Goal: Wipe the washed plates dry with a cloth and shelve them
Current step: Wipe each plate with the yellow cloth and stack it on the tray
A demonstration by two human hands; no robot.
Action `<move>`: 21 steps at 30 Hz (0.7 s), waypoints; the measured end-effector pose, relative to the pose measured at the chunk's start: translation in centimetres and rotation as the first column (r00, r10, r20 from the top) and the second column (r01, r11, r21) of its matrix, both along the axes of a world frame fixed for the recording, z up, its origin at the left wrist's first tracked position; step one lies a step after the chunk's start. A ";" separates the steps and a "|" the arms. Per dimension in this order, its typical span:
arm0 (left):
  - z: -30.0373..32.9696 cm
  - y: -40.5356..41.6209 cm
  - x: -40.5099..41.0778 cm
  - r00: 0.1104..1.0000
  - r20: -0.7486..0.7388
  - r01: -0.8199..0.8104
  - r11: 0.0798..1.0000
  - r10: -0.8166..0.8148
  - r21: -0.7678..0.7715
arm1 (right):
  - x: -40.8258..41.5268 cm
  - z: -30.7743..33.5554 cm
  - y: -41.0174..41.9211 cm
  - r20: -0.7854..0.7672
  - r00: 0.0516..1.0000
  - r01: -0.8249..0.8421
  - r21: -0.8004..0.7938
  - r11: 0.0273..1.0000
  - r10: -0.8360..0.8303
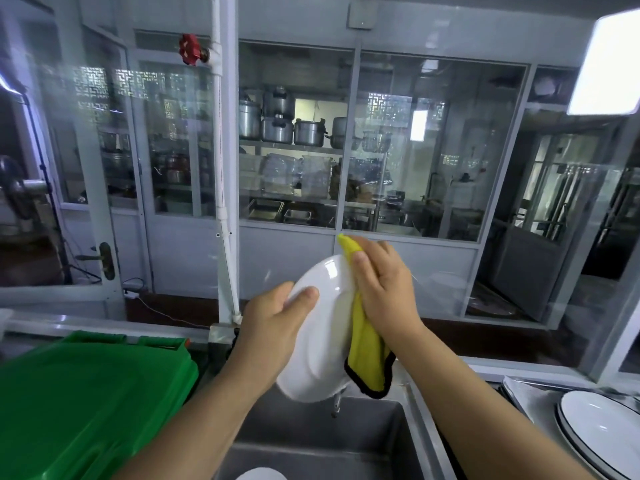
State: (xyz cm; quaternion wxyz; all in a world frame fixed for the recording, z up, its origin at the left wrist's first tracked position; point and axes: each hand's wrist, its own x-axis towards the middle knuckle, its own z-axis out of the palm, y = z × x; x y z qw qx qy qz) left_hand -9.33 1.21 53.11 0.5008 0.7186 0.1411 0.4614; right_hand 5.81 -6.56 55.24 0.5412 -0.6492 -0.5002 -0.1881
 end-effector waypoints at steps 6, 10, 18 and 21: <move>2.0 -1.0 -0.8 0.973 0.218 -0.057 0.996 0.069 -0.062 | -0.6 -1.2 0.3 -0.512 0.839 -0.071 0.233 0.970 0.184; 1.4 -0.9 -0.2 0.966 0.258 0.012 0.989 0.027 -0.146 | -1.0 -1.8 0.5 -0.723 0.635 -0.062 0.301 0.952 0.270; 1.6 3.3 -0.5 0.956 -0.022 0.274 0.915 -0.293 -0.296 | 0.0 -1.3 -1.5 -0.611 0.770 -0.054 0.225 0.973 0.184; 2.2 3.6 -0.4 0.949 -0.144 0.246 0.942 -0.282 -0.227 | 0.4 -1.6 -1.5 -0.484 0.865 -0.069 0.146 0.987 0.132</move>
